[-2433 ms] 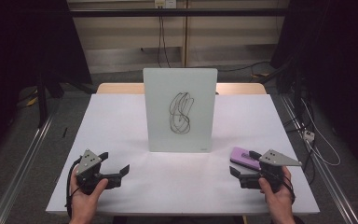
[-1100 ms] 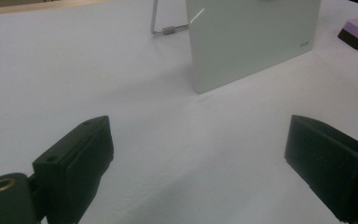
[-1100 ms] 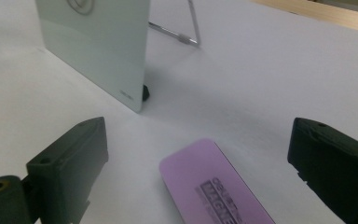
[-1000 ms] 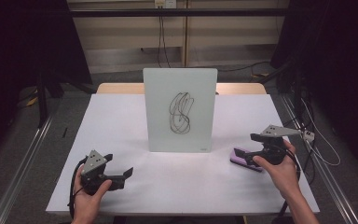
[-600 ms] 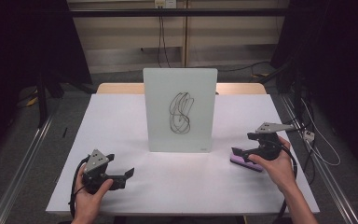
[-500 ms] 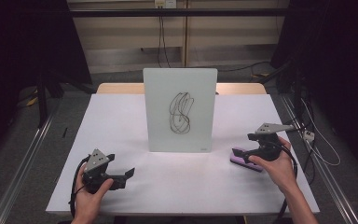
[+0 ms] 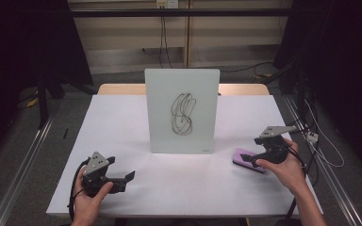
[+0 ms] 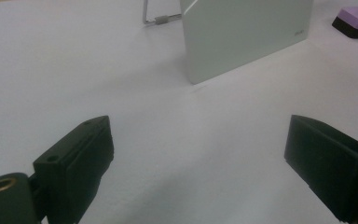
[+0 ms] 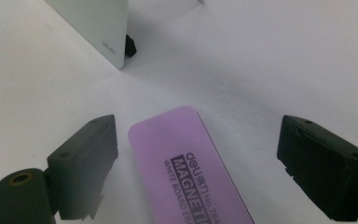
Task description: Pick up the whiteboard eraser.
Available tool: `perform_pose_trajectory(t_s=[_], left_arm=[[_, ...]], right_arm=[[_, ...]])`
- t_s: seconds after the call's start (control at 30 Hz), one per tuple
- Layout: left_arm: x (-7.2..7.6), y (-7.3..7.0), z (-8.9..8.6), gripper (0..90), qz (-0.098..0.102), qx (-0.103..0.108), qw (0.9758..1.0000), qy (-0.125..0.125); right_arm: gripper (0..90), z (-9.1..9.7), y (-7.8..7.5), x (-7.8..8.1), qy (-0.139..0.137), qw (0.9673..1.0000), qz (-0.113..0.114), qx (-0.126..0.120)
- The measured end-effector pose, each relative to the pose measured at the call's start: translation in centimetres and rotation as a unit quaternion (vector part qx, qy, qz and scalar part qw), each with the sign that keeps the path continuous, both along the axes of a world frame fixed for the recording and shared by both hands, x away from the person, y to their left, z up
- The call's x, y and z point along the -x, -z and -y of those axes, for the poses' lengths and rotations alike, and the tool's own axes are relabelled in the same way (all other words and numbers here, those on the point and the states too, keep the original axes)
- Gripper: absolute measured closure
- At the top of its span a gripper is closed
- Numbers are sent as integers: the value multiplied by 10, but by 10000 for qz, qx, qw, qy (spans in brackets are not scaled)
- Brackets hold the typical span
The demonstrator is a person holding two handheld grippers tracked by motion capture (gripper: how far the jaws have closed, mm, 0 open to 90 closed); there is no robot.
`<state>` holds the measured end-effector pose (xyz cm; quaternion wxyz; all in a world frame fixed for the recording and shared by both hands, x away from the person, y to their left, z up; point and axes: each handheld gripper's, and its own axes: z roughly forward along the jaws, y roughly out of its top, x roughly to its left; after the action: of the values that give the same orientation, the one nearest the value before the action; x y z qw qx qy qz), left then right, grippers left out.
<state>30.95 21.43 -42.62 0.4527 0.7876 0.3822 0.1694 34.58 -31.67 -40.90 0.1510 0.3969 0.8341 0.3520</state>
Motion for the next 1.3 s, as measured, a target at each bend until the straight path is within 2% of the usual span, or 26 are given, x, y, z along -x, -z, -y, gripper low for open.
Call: perform_pose_trajectory(t_s=[0.07,0.23,0.3,0.57,0.73,0.9,1.13,1.3], left_arm=[[0,0,-1,78,-5,-8,10000,-11],[0,0,-2,78,-33,-5,10000,-2],[0,0,-1,77,-20,-4,10000,-12],[1,0,-1,78,-58,-19,10000,13],[1,1,0,78,-54,1,10000,-6],[1,1,-1,78,-40,5,10000,-18],[1,1,-1,77,-58,-44,10000,-16],[0,2,1,77,-70,-84,9999,-4]], right_arm=[[158,1,1,1,-129,9999,-89,22],[166,3,4,0,-187,9993,-250,212],[178,3,7,0,-212,9988,-275,359],[238,0,13,0,-557,9941,-400,839],[337,0,16,0,-678,9908,-536,1046],[348,-1,18,-1,-764,9893,-551,1112],[350,-2,18,-2,-805,9890,-524,1128],[331,-4,16,-6,-934,9859,-594,1255]])
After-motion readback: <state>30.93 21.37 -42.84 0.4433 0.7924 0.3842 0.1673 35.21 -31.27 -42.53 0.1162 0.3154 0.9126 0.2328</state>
